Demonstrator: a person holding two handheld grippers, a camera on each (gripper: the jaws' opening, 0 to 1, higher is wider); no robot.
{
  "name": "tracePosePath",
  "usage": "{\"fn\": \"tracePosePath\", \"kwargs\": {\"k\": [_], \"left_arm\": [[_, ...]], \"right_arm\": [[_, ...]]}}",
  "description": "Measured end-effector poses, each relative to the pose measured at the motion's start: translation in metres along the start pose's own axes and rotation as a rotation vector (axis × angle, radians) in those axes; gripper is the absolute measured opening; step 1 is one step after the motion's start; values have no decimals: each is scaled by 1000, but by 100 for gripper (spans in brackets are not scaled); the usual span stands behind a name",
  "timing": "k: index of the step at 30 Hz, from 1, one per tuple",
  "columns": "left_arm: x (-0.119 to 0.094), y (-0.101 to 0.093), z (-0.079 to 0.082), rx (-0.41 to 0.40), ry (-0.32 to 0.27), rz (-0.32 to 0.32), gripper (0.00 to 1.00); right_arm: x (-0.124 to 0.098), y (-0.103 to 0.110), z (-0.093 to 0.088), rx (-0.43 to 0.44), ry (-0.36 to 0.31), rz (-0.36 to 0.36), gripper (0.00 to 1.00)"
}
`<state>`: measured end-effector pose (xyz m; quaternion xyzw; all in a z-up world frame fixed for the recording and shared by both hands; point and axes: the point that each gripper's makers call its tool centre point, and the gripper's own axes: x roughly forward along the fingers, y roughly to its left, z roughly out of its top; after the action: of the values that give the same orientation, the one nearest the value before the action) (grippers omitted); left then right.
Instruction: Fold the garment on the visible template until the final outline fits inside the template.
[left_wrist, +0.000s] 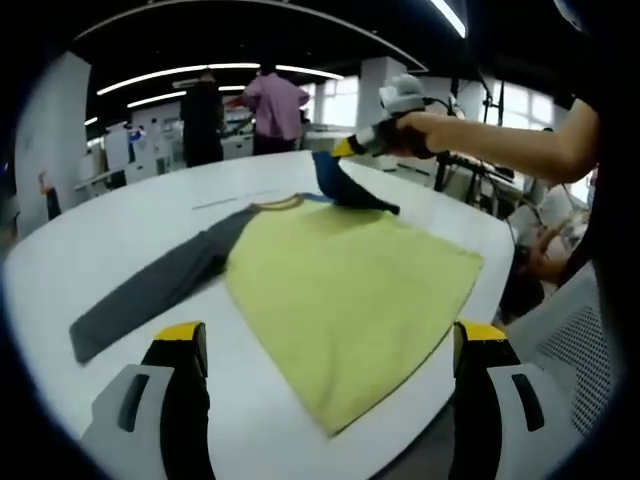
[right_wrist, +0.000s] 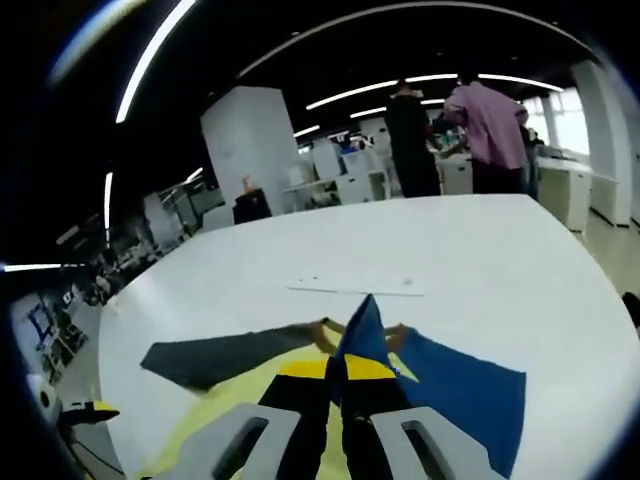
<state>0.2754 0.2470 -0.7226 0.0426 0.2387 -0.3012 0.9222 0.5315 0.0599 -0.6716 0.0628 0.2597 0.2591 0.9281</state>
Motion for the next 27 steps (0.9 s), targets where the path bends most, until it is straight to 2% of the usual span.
{"fn": "tracePosePath", "kwargs": {"k": [14,19,27], "left_arm": [[-2,0,-2,-1,1,6,99],[-6,8,-7,-3,-4,8,99],[-10,11,-12,-10,6,25,99]], "right_arm": [[22,42,-4,-70,40,65,0],[29,57,-7,-100,54,99,0],[38,71,-8,-128,76,134,0]]}}
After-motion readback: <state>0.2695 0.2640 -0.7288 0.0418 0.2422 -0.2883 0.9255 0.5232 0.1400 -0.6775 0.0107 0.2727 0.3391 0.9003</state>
